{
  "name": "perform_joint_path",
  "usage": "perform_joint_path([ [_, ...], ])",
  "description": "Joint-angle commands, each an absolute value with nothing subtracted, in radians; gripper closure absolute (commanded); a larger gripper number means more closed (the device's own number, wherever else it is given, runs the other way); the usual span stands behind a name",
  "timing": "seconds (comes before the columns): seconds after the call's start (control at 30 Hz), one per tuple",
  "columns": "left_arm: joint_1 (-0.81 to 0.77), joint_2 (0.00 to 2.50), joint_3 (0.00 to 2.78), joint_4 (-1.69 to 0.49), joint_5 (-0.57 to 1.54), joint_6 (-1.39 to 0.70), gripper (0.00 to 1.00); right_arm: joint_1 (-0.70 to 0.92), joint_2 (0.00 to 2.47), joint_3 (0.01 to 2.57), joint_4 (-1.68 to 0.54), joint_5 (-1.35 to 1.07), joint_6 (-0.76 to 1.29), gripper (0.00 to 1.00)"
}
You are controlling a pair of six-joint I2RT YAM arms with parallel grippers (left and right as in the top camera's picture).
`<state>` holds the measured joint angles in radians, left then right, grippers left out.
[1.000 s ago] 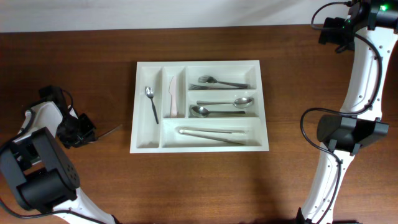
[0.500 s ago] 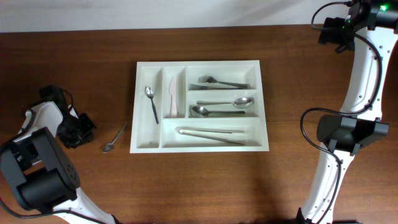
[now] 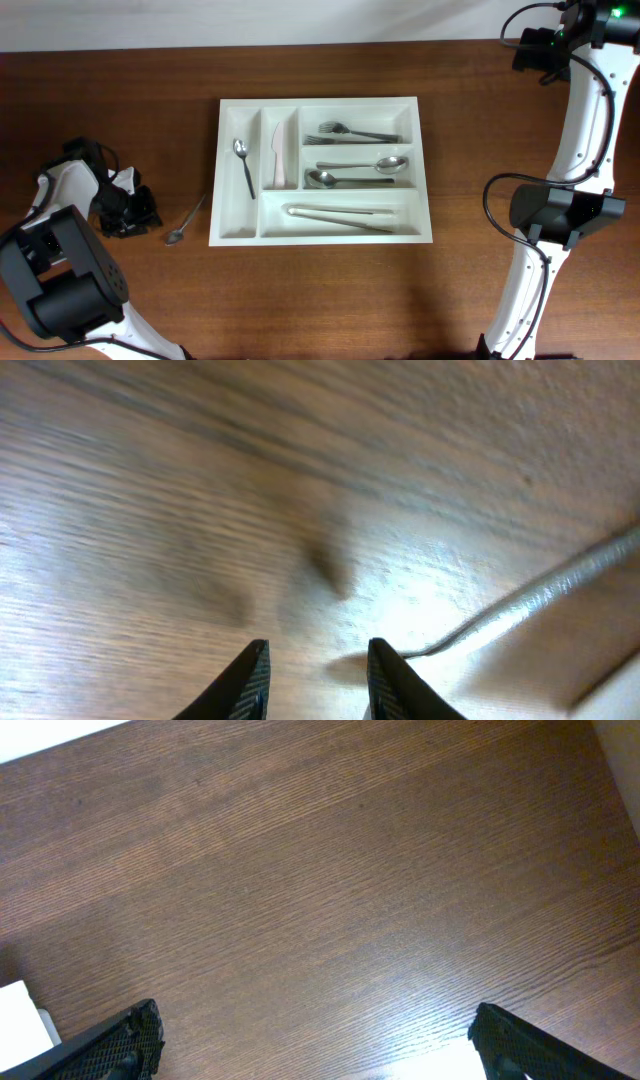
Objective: Pack container
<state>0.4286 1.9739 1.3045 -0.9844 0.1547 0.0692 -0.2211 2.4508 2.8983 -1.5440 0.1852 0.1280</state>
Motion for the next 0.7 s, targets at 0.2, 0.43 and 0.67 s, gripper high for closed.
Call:
perform_joint_path([
  [0.2, 0.430, 1.887, 1.323, -1.036, 0.277, 0.242, 0.59, -0.217, 2.447, 2.893, -1.544, 0.187, 0.133, 0.01],
  [0.43, 0.430, 1.887, 1.323, -1.124, 0.276, 0.241, 0.59, -0.217, 2.447, 2.893, -1.544, 0.187, 0.133, 0.01],
  [0.67, 0.430, 1.887, 1.323, -1.161, 0.269, 0.241, 0.59, -0.217, 2.447, 2.893, -1.544, 0.187, 0.133, 0.01],
])
